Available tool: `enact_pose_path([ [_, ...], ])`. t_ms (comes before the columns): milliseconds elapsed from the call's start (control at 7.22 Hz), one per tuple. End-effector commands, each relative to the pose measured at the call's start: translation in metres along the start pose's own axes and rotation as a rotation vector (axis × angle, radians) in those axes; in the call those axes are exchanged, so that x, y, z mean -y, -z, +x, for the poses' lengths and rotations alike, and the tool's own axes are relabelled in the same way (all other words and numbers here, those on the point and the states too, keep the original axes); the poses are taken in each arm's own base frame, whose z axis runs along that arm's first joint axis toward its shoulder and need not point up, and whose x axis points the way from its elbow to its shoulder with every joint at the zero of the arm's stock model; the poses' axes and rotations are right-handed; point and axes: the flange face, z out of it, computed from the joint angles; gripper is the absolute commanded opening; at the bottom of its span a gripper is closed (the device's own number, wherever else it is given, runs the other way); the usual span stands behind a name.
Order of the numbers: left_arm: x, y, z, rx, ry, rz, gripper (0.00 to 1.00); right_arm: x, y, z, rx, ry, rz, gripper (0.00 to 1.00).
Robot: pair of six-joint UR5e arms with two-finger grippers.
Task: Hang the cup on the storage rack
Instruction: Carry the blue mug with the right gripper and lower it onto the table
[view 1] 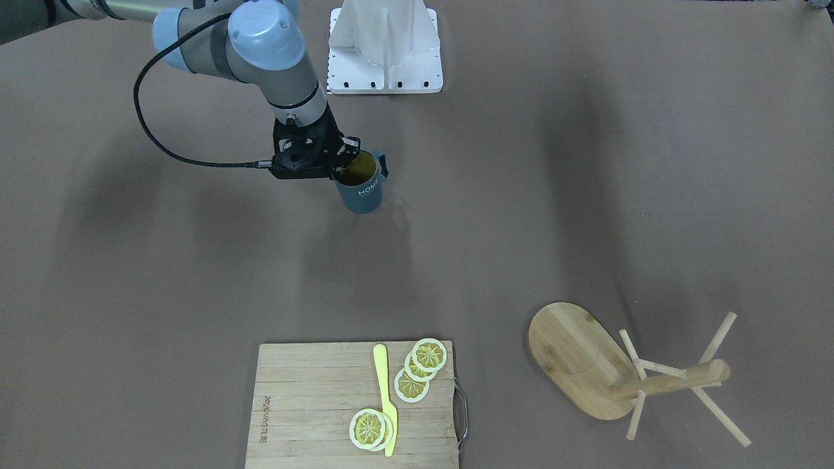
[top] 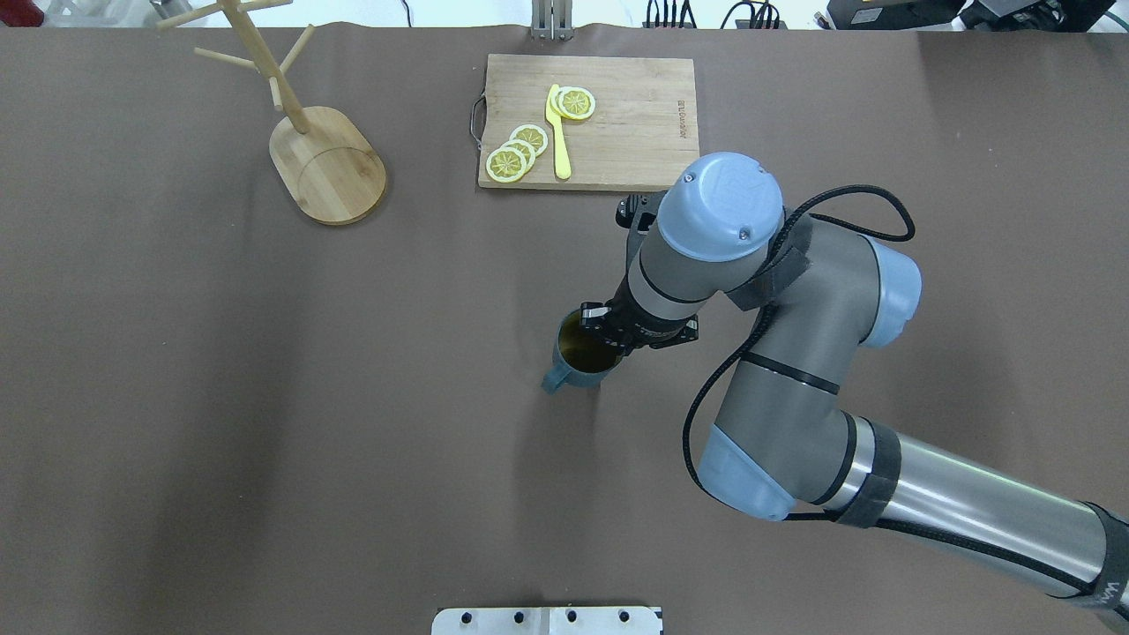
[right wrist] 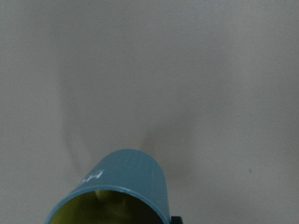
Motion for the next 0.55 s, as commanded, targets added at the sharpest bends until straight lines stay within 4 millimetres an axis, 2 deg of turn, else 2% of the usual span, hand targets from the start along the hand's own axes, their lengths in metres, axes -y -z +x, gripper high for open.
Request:
enact_pose_path([
  [0,-0.001,0.0,0.0,-0.001,0.002,0.0,0.98,-0.002,-0.012,-0.027,0.002,-0.008,-0.014,0.0],
  [138,0.001,0.001,0.002,-0.001,0.022,0.004,0.98,-0.006,-0.012,-0.031,0.007,-0.004,-0.016,0.0],
  [415,0.006,0.007,0.015,-0.053,-0.044,0.066,0.97,-0.017,-0.021,-0.037,-0.002,-0.017,-0.014,0.0],
])
